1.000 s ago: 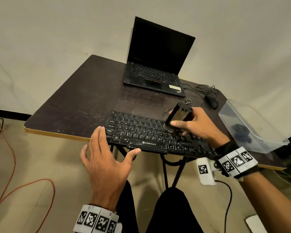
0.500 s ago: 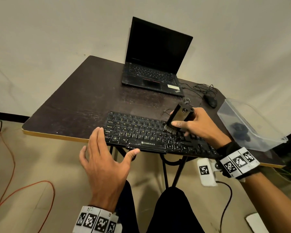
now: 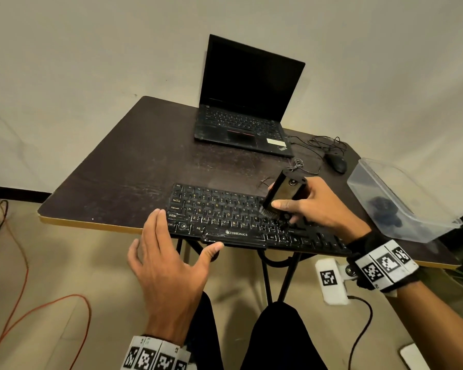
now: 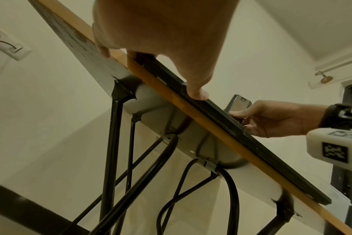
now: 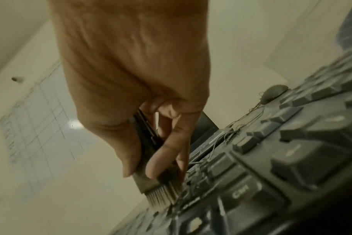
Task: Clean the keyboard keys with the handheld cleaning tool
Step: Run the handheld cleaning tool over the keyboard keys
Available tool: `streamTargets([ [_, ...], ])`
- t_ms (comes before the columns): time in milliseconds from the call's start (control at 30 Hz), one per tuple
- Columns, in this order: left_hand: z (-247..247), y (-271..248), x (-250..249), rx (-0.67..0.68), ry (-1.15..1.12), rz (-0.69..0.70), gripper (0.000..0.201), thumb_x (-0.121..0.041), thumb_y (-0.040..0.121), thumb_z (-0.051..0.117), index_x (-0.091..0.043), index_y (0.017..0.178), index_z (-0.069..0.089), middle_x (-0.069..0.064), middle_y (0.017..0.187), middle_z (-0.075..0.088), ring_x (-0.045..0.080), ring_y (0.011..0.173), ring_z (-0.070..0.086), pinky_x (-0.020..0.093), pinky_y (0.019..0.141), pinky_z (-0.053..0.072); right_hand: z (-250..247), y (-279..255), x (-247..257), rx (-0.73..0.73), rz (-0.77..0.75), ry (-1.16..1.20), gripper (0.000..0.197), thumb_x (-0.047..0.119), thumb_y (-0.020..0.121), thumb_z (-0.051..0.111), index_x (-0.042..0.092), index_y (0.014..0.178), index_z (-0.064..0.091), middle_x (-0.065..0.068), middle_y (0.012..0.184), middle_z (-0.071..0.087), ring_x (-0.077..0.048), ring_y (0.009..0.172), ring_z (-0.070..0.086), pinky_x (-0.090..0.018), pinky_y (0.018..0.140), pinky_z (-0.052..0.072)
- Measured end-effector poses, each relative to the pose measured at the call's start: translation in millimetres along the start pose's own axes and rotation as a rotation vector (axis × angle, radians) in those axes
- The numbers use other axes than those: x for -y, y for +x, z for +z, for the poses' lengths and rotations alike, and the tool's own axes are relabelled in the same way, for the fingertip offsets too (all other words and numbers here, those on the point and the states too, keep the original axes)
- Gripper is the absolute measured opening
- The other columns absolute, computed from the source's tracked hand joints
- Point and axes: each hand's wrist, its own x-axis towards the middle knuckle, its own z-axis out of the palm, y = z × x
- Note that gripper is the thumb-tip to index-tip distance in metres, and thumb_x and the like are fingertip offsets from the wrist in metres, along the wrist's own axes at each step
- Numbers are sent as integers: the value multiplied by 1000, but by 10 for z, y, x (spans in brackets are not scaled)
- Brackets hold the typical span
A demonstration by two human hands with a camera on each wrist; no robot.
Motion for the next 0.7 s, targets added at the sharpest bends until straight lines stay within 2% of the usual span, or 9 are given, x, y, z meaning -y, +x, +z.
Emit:
streamTargets([
  [100, 1, 9, 15, 2, 8, -2, 112, -85, 78, 59, -1, 151, 46, 12, 158, 48, 34, 139, 53, 58, 114, 37, 19, 37, -58, -117, 21, 16, 26, 10, 89, 84, 7, 113, 75, -8, 101, 81, -16, 77, 80, -23, 59, 61],
  [200, 0, 17, 15, 17, 4, -6, 113, -86, 77, 58, -2, 151, 46, 11, 158, 48, 33, 140, 53, 59, 113, 37, 30, -17, -24, -7, 16, 51, 25, 7, 89, 83, 7, 114, 77, -7, 102, 83, -23, 89, 81, -29, 68, 65],
  [267, 0, 21, 7, 18, 6, -6, 113, -87, 77, 57, -2, 151, 45, 11, 158, 48, 33, 140, 53, 58, 114, 37, -24, -9, -26, 21, 35, 38, 25, 7, 90, 83, 8, 114, 77, -6, 102, 83, -21, 89, 80, -29, 70, 65],
  [367, -4, 18, 13, 23, 3, -4, 113, -87, 77, 57, -2, 152, 45, 11, 158, 48, 33, 140, 52, 57, 114, 35, -87, 46, -82, -101, 81, 35, 29, 11, 88, 85, 6, 115, 76, -8, 104, 82, -24, 89, 81, -31, 72, 66],
  [467, 0, 16, 15, 30, -16, 4, 113, -87, 77, 58, -2, 152, 45, 11, 158, 47, 33, 140, 52, 58, 113, 36, -77, -3, -50, -8, 69, 63, 26, 7, 89, 84, 10, 114, 77, -6, 103, 83, -21, 90, 81, -30, 73, 66],
  [533, 0, 19, 15, 27, -25, 9, 114, -88, 78, 57, -1, 151, 46, 11, 157, 48, 33, 140, 52, 59, 112, 37, -90, -33, -23, 39, 73, 72, 25, 5, 89, 82, 11, 112, 77, -5, 100, 83, -15, 85, 81, -24, 68, 64],
  [600, 13, 23, 23, 24, -30, 13, 114, -89, 78, 55, -1, 150, 47, 12, 157, 49, 32, 139, 53, 59, 112, 38, -104, -4, -31, -50, 82, 62, 22, 8, 89, 84, 12, 110, 77, -5, 98, 83, -10, 78, 79, -21, 63, 61],
  [700, 31, 31, 27, 18, -49, 7, 115, -89, 76, 56, -2, 151, 47, 11, 158, 49, 31, 140, 53, 58, 113, 37, -75, 13, -50, -77, 68, 35, 25, 13, 88, 86, 15, 110, 77, -2, 99, 83, -17, 86, 81, -34, 76, 67],
])
